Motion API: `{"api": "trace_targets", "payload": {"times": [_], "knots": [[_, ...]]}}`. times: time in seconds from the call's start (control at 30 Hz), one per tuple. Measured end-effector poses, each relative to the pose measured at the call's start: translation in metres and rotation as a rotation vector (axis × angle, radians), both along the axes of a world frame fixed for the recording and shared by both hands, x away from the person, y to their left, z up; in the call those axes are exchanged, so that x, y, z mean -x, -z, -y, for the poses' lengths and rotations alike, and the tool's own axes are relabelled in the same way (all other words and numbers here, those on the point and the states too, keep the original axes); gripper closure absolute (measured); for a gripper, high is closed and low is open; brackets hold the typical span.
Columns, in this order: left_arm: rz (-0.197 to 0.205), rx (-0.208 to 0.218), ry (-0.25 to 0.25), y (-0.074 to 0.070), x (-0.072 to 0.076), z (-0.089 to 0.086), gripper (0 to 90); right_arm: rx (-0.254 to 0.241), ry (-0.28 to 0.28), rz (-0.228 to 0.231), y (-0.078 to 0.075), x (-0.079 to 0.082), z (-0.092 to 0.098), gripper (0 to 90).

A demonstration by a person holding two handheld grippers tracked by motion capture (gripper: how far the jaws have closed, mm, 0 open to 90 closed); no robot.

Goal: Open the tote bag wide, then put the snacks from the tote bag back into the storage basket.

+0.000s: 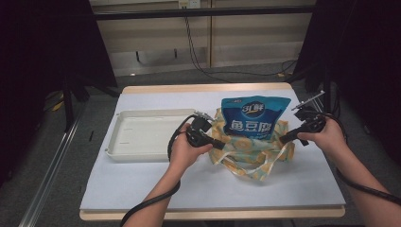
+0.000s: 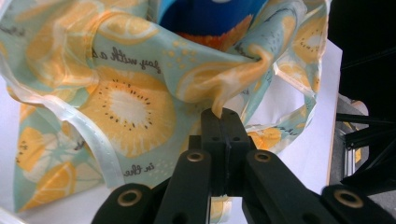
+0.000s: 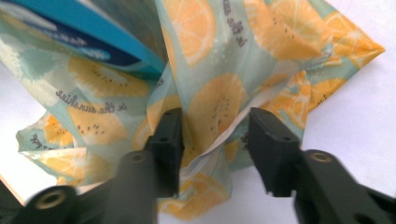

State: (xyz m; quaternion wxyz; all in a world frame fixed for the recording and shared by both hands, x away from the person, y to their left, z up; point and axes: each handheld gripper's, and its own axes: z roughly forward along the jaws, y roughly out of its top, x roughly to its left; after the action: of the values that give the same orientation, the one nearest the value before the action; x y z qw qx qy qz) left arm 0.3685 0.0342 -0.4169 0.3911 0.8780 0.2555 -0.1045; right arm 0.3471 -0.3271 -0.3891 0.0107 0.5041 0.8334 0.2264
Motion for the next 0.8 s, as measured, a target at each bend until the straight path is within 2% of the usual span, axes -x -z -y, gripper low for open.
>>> {"api": "trace_targets", "payload": {"times": [0.03, 0.1, 0.2, 0.23, 0.3, 0.4, 0.43, 0.47, 0.57, 0.6, 0.7, 0.73, 0.8], "knots": [[-0.006, 0.019, 0.000, 0.003, 0.001, 0.001, 90.0, -0.006, -0.003, -0.002, 0.001, 0.001, 0.001, 59.2], [-0.007, -0.007, 0.007, 0.006, 0.003, 0.001, 90.0, 0.001, 0.001, -0.009, 0.003, 0.002, 0.002, 59.6], [-0.014, -0.013, -0.001, 0.012, 0.006, 0.002, 90.0, -0.016, 0.002, -0.002, 0.005, 0.004, 0.004, 58.8], [-0.018, 0.004, -0.004, 0.015, 0.007, 0.003, 90.0, -0.014, -0.003, 0.000, 0.007, 0.004, 0.005, 58.0], [-0.016, -0.010, 0.004, 0.017, 0.009, 0.003, 90.0, -0.019, 0.004, -0.001, 0.009, 0.006, 0.005, 57.3], [-0.021, -0.012, 0.007, 0.019, 0.011, 0.003, 90.0, -0.006, 0.001, 0.000, 0.011, 0.008, 0.006, 55.0], [-0.011, -0.025, 0.014, 0.019, 0.012, 0.003, 90.0, 0.001, 0.001, 0.003, 0.012, 0.008, 0.006, 53.7], [-0.019, -0.016, 0.011, 0.021, 0.013, 0.003, 90.0, -0.004, 0.000, 0.006, 0.011, 0.009, 0.005, 52.6], [-0.034, -0.021, 0.003, 0.024, 0.015, 0.002, 90.0, 0.025, -0.008, 0.028, 0.011, 0.011, 0.003, 46.8], [-0.032, -0.018, 0.002, 0.025, 0.016, 0.002, 90.0, 0.026, -0.002, 0.022, 0.011, 0.013, 0.001, 44.6], [-0.038, -0.015, -0.003, 0.028, 0.017, 0.001, 90.0, 0.016, -0.013, 0.050, 0.010, 0.017, -0.001, 38.6], [-0.034, -0.030, -0.001, 0.028, 0.017, 0.000, 90.0, 0.018, -0.015, 0.055, 0.010, 0.018, -0.002, 36.7], [-0.039, -0.023, 0.001, 0.028, 0.016, -0.001, 90.0, 0.033, -0.013, 0.063, 0.010, 0.021, -0.002, 31.7]]}}
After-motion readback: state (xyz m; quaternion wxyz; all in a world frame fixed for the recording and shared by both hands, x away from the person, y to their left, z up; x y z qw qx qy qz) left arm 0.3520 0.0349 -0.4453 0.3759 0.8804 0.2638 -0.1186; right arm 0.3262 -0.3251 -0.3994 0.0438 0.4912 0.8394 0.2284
